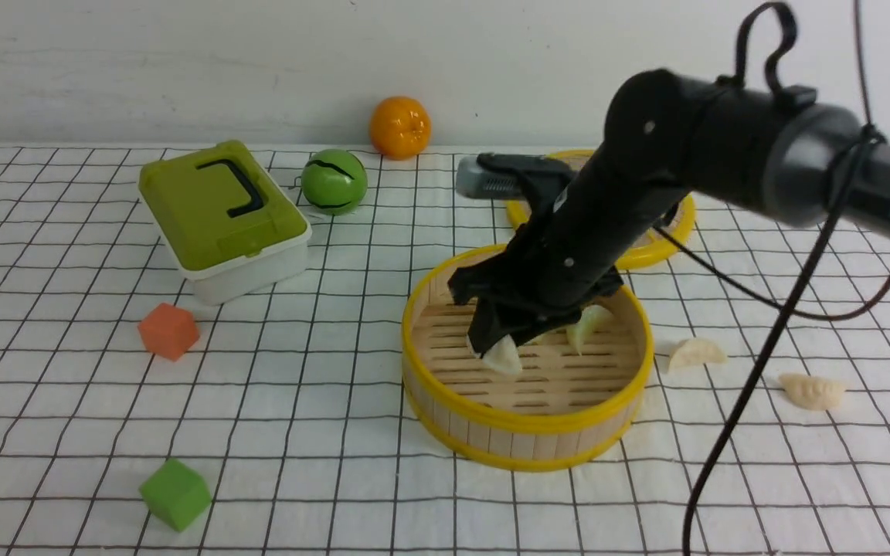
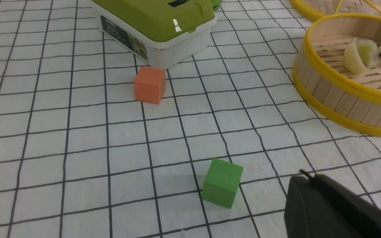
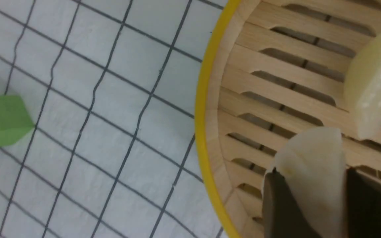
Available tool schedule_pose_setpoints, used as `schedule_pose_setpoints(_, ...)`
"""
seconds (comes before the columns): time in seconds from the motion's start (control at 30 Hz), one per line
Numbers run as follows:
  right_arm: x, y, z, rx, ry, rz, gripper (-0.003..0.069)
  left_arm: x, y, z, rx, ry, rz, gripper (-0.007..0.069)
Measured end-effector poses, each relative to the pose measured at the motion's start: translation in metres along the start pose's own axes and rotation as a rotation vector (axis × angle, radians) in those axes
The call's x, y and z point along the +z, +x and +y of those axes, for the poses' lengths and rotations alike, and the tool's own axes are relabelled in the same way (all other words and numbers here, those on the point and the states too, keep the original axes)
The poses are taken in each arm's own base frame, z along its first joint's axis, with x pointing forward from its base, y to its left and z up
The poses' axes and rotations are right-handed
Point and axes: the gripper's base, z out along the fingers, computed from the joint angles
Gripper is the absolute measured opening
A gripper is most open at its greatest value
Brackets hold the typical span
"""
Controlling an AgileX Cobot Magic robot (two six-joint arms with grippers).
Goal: Put the dumplings into the steamer on the table with the white tablecloth.
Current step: 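Place the dumpling in the bamboo steamer basket with the right gripper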
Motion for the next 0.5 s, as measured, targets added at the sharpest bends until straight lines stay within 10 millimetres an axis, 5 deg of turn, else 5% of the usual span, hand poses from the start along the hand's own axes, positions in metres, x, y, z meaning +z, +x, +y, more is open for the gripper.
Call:
schedule_pose_setpoints(0.2,0.026,0.003,-0.01,0.064,0.074,0.01,0.0243,0.0,0.0,0.0,0.0,0.002,-0.002,-0.0013)
schedule_pose_setpoints(0.5,0.031,0.004,-0.013,0.181,0.09,0.015,0.0264,0.0,0.0,0.0,0.001,0.001,-0.002,-0.0013)
